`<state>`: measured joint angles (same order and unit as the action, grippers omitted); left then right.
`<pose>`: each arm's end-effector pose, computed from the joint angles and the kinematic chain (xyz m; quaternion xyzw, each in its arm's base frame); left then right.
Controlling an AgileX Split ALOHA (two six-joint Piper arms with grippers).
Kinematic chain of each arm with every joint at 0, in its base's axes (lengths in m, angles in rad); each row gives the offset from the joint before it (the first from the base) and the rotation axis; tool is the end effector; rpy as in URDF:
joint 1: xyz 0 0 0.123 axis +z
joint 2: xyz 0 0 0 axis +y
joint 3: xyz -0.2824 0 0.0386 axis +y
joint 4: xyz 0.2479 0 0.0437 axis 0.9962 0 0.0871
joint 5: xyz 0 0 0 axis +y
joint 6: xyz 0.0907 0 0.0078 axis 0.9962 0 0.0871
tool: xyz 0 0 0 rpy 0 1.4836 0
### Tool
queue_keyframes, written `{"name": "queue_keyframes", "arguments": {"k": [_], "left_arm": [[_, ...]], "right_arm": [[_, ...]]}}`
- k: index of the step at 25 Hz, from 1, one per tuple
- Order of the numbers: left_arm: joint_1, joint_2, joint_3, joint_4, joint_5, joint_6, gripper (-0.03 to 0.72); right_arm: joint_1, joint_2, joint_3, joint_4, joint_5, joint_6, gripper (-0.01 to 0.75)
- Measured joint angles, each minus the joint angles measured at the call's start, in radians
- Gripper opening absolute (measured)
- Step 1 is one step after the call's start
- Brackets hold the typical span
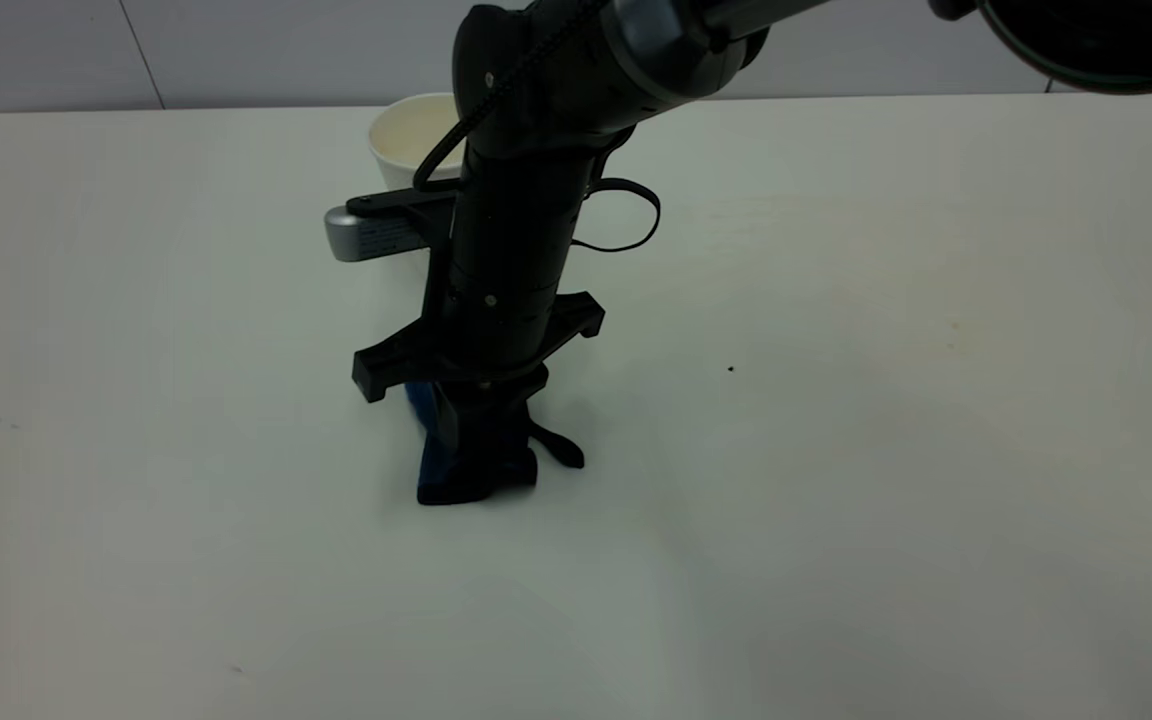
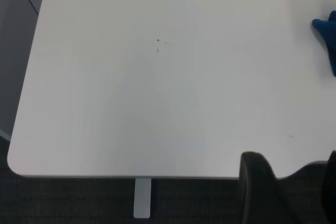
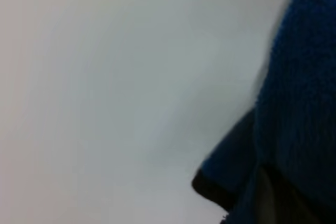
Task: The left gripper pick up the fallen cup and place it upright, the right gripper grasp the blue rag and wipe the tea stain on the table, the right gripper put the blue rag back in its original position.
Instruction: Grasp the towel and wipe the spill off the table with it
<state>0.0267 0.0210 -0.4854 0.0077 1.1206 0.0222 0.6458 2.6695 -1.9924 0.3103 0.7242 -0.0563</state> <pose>-0.0028 0.0006 0.2685 -0.0022 0.8771 0.0156 0.4800 0.3996 0.3242 0.0101 -0.2415 0.9551 0.1481 0.0872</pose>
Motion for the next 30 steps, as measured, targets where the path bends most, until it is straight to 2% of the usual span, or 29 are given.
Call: {"name": "queue_keyframes", "arguments": {"k": [4,17,22,26,28,30], "left_arm": [[0.000,0.000,0.000,0.000,0.000,0.000,0.326],[0.000,0.000,0.000,0.000,0.000,0.000,0.326],[0.000,0.000,0.000,0.000,0.000,0.000,0.326],[0.000,0.000,0.000,0.000,0.000,0.000,0.326],[0.000,0.000,0.000,0.000,0.000,0.000,0.326],[0.000,0.000,0.000,0.000,0.000,0.000,0.326]], "right_arm": [[-0.085,0.000,0.000,-0.031,0.014,0.049,0.121],[-0.544,0.000,0.000,-0.142,0.105,0.135,0.132],[-0.676,0.000,-0.001,-0.175,0.115,0.137,0.155],[-0.731,0.000,-0.001,-0.212,0.131,0.137,0.237],[-0.734,0.000,-0.001,-0.225,0.135,0.134,0.318],[-0.734,0.000,-0.002,-0.230,0.138,0.121,0.442]]}}
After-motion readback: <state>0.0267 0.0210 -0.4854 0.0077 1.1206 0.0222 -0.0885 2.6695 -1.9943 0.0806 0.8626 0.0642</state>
